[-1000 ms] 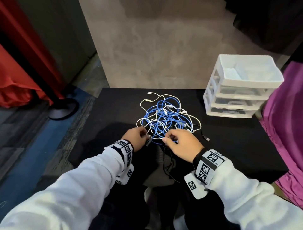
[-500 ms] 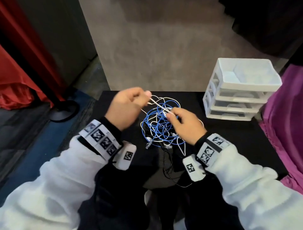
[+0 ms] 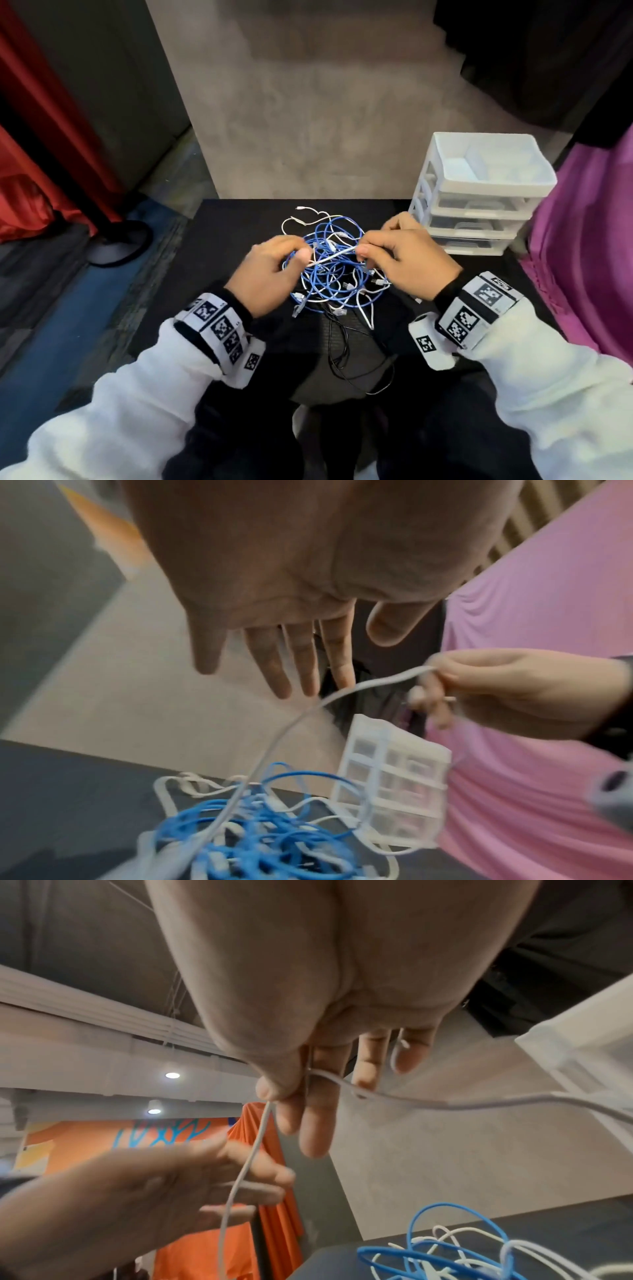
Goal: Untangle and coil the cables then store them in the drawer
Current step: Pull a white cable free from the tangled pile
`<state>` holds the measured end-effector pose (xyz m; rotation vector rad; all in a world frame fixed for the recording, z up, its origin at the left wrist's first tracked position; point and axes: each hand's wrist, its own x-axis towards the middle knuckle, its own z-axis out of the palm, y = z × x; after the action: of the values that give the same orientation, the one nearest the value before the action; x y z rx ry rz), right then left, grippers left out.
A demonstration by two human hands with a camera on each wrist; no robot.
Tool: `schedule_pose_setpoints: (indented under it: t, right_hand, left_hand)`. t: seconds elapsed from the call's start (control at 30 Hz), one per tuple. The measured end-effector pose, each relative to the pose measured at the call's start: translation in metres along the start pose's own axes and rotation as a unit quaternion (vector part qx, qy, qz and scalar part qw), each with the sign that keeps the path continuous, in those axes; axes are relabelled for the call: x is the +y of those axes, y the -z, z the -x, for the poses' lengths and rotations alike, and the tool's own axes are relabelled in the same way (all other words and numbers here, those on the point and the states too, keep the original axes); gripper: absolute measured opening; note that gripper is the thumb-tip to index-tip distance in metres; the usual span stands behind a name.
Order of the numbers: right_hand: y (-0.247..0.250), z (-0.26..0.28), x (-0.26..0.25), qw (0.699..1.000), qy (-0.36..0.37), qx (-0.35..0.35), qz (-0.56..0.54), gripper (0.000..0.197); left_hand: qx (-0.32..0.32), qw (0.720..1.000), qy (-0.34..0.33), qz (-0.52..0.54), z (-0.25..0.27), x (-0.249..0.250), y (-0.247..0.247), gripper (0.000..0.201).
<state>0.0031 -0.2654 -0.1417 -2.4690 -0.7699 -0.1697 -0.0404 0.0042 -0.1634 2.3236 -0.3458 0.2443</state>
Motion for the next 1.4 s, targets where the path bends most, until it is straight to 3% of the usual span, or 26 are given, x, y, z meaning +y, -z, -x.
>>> schedule_pose_setpoints:
  t: [0.03, 0.13, 0.27, 0.43, 0.5, 0.67, 0.77, 0.83, 0.9, 0.97, 1.07, 1.27, 1.4]
  right_hand:
    - [-0.001, -0.003, -0.004, 1.0, 0.017, -0.007, -0.006, 0.042]
    - [0.0, -0.01, -0.018, 0.998, 0.048, -0.025, -0.029, 0.029]
    - [0.007, -0.009, -0.008, 0.997, 0.002, -0.041, -0.063, 0.032]
    - [0.005, 0.013, 0.066, 0.994, -0.087, -0.059, -0.028, 0.035]
    - [0.006, 0.021, 0.084, 0.989, -0.132, -0.048, -0.043, 0.035]
    - [0.013, 0.009, 0.056, 0.99, -0.113, 0.014, -0.082, 0.033]
    - [0.012, -0.008, 0.023, 0.997, -0.05, 0.007, -0.065, 0.03]
    - [0.007, -0.017, 0.0, 0.999, -0.003, -0.011, -0.053, 0.029]
    - [0.004, -0.024, -0.016, 0.998, 0.038, -0.008, -0.046, 0.027]
    - [0.008, -0.026, -0.021, 0.998, 0.052, 0.006, -0.033, 0.026]
    - [0.016, -0.021, -0.002, 1.0, 0.026, 0.003, -0.017, 0.026]
    - [0.006, -0.004, 0.04, 0.997, -0.062, -0.041, -0.034, 0.03]
    - [-0.008, -0.007, 0.028, 0.991, -0.075, -0.046, -0.102, 0.012]
  left_hand:
    - [-0.026, 0.999, -0.014, 0.036, 0.0, 0.017, -0.008, 0.036]
    - [-0.065, 0.98, 0.049, 0.182, -0.008, 0.054, -0.03, 0.031]
    - [0.016, 0.979, 0.066, 0.19, -0.024, 0.055, -0.016, 0.029]
    - [0.18, 0.974, 0.055, 0.127, -0.025, 0.015, 0.053, 0.031]
    - [0.191, 0.972, 0.081, 0.107, -0.018, -0.004, 0.066, 0.031]
    - [0.141, 0.98, 0.121, 0.077, -0.014, -0.014, 0.046, 0.033]
    - [0.138, 0.99, 0.024, 0.012, -0.022, 0.012, 0.024, 0.042]
    - [0.071, 0.997, -0.026, 0.01, -0.026, 0.036, 0.006, 0.039]
    - [-0.024, 0.999, -0.018, 0.035, -0.028, 0.052, -0.01, 0.029]
    - [-0.057, 0.995, 0.004, 0.082, -0.031, 0.055, -0.015, 0.022]
    - [-0.029, 0.996, 0.013, 0.088, -0.034, 0.034, 0.007, 0.025]
    - [0.07, 0.996, 0.013, -0.049, -0.051, -0.007, 0.086, 0.03]
    - [0.143, 0.989, 0.007, -0.048, -0.081, -0.005, 0.131, 0.031]
